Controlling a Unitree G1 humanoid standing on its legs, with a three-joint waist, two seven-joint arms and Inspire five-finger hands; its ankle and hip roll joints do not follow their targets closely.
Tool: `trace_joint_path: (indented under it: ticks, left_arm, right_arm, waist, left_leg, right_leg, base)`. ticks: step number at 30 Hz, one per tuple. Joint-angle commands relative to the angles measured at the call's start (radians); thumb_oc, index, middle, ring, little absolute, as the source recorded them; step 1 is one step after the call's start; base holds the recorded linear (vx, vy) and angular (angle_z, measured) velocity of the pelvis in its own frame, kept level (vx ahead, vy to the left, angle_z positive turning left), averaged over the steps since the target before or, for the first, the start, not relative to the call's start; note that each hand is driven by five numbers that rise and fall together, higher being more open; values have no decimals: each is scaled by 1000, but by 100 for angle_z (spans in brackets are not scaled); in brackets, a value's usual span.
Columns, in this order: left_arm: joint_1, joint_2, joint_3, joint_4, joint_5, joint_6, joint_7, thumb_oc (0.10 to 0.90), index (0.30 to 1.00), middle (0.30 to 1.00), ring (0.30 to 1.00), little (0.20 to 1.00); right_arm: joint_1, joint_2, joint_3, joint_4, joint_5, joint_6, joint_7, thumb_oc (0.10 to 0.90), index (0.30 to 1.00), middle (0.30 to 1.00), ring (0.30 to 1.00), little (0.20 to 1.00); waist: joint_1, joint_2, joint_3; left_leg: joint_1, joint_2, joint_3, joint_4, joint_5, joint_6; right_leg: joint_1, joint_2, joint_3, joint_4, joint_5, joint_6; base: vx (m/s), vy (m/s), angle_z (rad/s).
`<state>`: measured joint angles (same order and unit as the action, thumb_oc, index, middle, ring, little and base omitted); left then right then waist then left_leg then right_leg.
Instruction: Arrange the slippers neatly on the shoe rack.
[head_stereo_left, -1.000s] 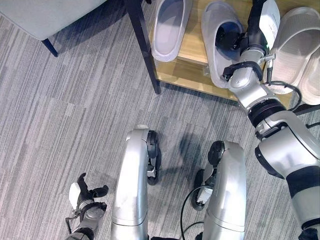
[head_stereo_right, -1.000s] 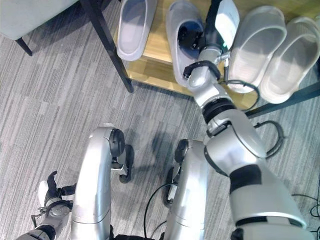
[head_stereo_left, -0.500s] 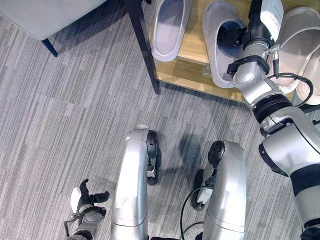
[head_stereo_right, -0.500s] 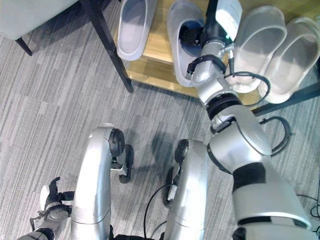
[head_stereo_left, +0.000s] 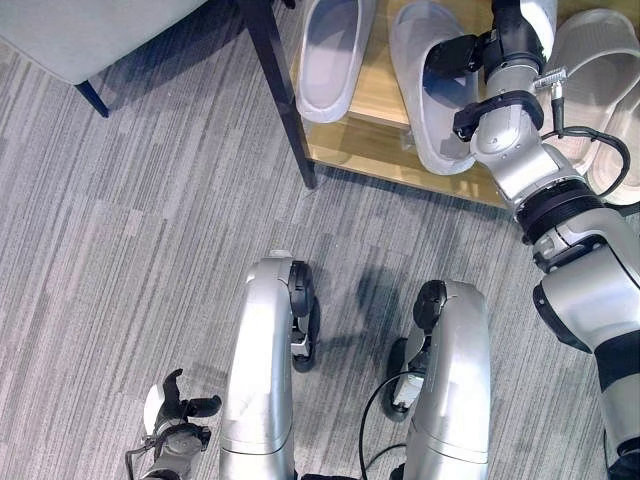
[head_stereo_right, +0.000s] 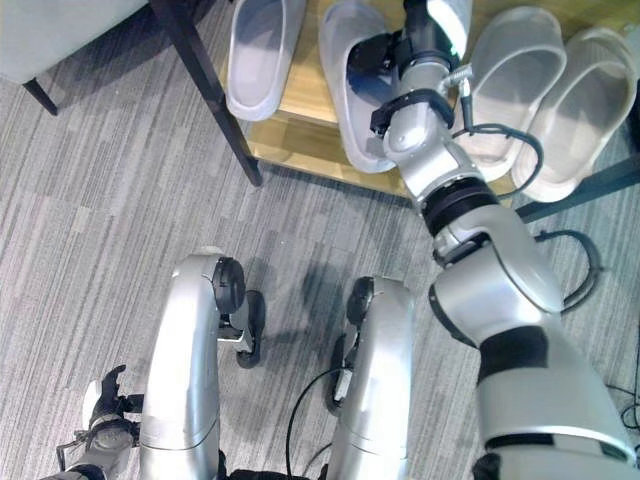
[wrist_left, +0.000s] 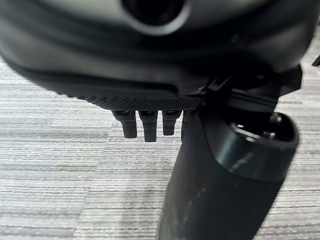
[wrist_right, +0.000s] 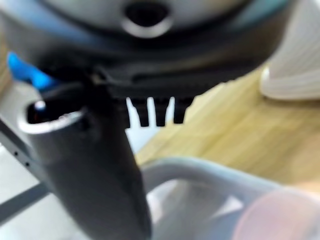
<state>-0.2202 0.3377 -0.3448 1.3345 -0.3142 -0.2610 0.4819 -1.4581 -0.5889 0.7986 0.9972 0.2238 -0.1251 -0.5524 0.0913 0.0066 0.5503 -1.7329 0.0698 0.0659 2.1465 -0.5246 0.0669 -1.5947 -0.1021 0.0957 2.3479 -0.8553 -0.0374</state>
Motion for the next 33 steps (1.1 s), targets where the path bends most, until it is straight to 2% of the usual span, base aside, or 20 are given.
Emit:
trace_joint_path:
  ticks: [1,4,5,9,12,20,24,29,33]
  left_arm:
    - [50,56,-67,-16,-2,-3,13,800,900,900,900,900]
    - [64,49,-72,-12,-33,-4,-10,800,900,900,900,900]
    - [79,40,-79,-15,-42,-5,-22,800,900,900,900,900]
    - [95,44,-76,-19,-34,-2,-29,800,900,900,900,900]
    - [102,45,-71,-24,-49,2,-49,800,900,900,900,900]
    - [124,45,-73,-32,-12,-3,-51,800,900,900,900,900]
    - [130,42,-71,-33,-6,-7,-54,800,900,900,900,900]
    - [136,35,-64,-40,-5,-5,-68,800,900,900,900,900]
    - [138,30,-60,-39,11,-1,-68,800,900,900,900,900]
  right_arm:
    - [-175,-69,10,-74,43,-39,15,800,900,900,900,900]
    - [-194,-75,37,-43,65,-35,43,800,900,900,900,900]
    - [-185,-90,42,-52,132,-66,65,800,900,900,900,900]
    - [-176,-129,52,-87,138,-76,78,800,900,900,900,900]
    - [-185,-150,87,-114,89,-51,96,800,900,900,900,900]
    - [-113,-206,17,-246,117,-111,81,800,900,900,900,900]
    - [-89,-229,-7,-290,92,-109,75,800,900,900,900,900]
    - [-57,-269,-11,-337,-4,-82,69,800,900,900,900,900]
    - [-6,-288,-58,-391,-37,-79,60,800,900,900,900,900]
  waist:
    - [54,-16,-30]
    - [52,-14,-30]
    - [51,-13,-30]
    - [48,-15,-30]
    - [46,-16,-30]
    - [39,-15,-30]
    - [36,-15,-30]
    - [30,-18,-30]
    - [23,-19,-30]
  left_leg:
    - [163,-36,-153,113,-321,-53]
    - [163,-34,-152,114,-321,-52]
    - [163,-34,-149,111,-320,-52]
    - [163,-33,-147,109,-322,-52]
    - [163,-33,-149,108,-325,-54]
    - [163,-35,-148,113,-325,-52]
    - [163,-34,-148,115,-325,-53]
    - [163,-36,-147,117,-324,-53]
    - [163,-36,-146,118,-323,-54]
  right_leg:
    - [26,-13,120,25,82,-77]
    - [25,-12,119,27,80,-77]
    - [25,-11,118,27,78,-78]
    - [25,-11,118,25,76,-81]
    - [25,-11,119,23,74,-80]
    - [25,-7,117,23,74,-78]
    - [25,-6,117,27,73,-77]
    - [25,-6,117,28,70,-77]
    - [25,-5,116,29,70,-77]
  base:
    - [0,0,0]
    - [0,0,0]
    - [0,0,0]
    - [0,0,0]
    - [0,0,0]
    - [0,0,0]
    - [0,0,0]
    - [0,0,0]
    - [0,0,0]
